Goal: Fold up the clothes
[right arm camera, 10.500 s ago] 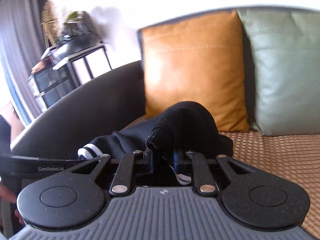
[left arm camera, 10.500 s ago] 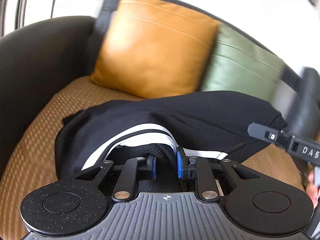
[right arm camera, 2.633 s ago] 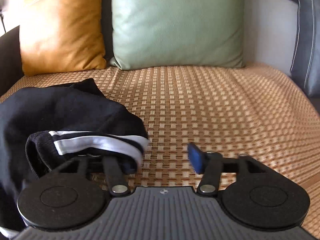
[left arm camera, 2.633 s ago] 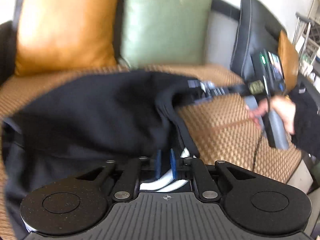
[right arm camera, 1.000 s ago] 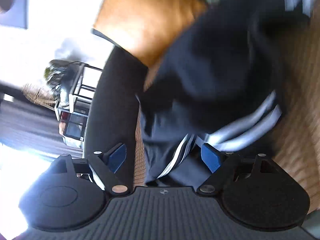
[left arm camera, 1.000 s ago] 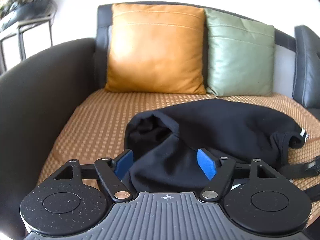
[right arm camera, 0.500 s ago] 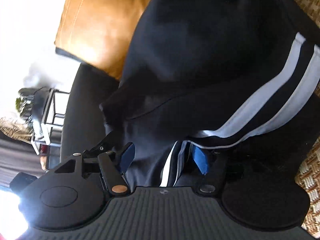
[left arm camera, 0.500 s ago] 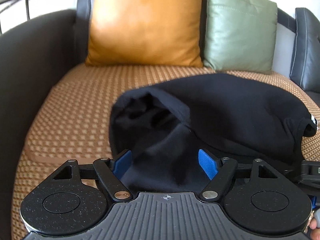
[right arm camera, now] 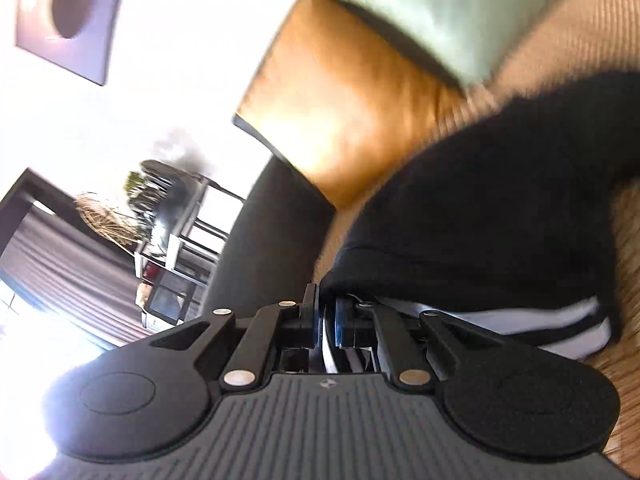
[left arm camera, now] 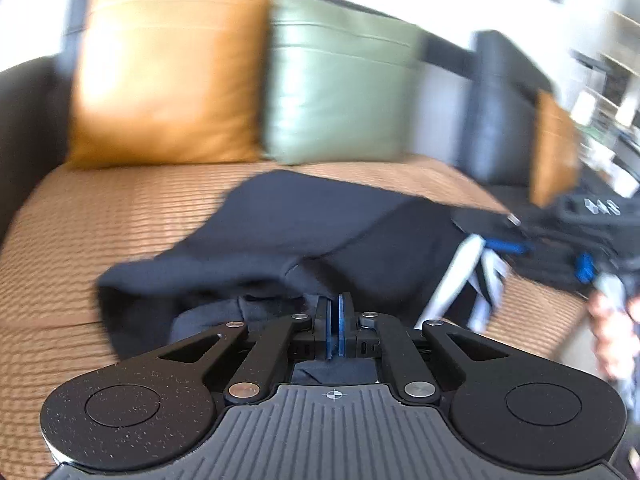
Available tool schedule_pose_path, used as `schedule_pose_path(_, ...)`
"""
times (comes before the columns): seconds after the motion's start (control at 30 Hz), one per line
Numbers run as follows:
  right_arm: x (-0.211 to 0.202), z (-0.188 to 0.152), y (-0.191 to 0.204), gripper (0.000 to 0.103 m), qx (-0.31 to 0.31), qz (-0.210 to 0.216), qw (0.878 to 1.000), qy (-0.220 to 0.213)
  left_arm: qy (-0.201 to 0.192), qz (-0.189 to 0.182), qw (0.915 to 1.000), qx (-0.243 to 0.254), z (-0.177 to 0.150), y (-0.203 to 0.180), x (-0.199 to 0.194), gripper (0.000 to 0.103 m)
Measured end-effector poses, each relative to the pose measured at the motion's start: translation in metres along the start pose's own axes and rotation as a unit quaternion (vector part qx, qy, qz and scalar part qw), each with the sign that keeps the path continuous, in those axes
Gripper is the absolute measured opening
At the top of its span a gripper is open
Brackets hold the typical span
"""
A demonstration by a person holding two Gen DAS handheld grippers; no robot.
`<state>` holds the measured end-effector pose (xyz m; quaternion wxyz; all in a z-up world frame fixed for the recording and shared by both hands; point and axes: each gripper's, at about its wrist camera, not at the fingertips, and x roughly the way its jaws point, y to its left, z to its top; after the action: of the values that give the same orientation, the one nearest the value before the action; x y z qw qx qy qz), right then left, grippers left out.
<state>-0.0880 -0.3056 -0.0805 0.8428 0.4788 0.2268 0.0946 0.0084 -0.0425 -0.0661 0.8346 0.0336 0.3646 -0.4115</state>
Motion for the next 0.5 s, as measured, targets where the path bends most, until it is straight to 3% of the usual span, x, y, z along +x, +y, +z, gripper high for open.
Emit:
schedule_pose_path(0.1, -0.045, 0.006, -0.008, 0.008, -0.019, -0.022, 1.000, -0.011, 0.034, -0.026, 0.9977, 0.053, -0.006, -0.040, 0.009, 0.000)
schedule_pose_path(0.17, -0.072, -0.002, -0.028, 0.008, -0.015, -0.052, 0.999, -0.006, 0.050, -0.031, 0.9949, 0.082, -0.009, -0.057, 0.015, 0.013)
schedule_pose_path(0.2, -0.083, -0.008, -0.041, 0.008, -0.006, -0.066, 0.998, -0.001, 0.052, -0.032, 0.9943, 0.088, -0.008, -0.061, 0.016, 0.026)
schedule_pose_path(0.37, -0.081, -0.048, -0.093, 0.008, 0.051, -0.113, 0.992, 0.021, 0.039, -0.037, 0.9952, 0.082, 0.018, -0.071, 0.010, 0.032)
schedule_pose_path(0.43, -0.078, -0.059, -0.105, 0.008, 0.065, -0.109, 0.992, 0.021, 0.027, -0.022, 0.9950, 0.093, 0.039, -0.079, 0.017, 0.053)
schedule_pose_path(0.5, -0.072, -0.060, -0.105, 0.008, 0.068, -0.097, 0.993, 0.018, 0.018, -0.002, 0.9939, 0.109, 0.059, -0.088, 0.029, 0.065)
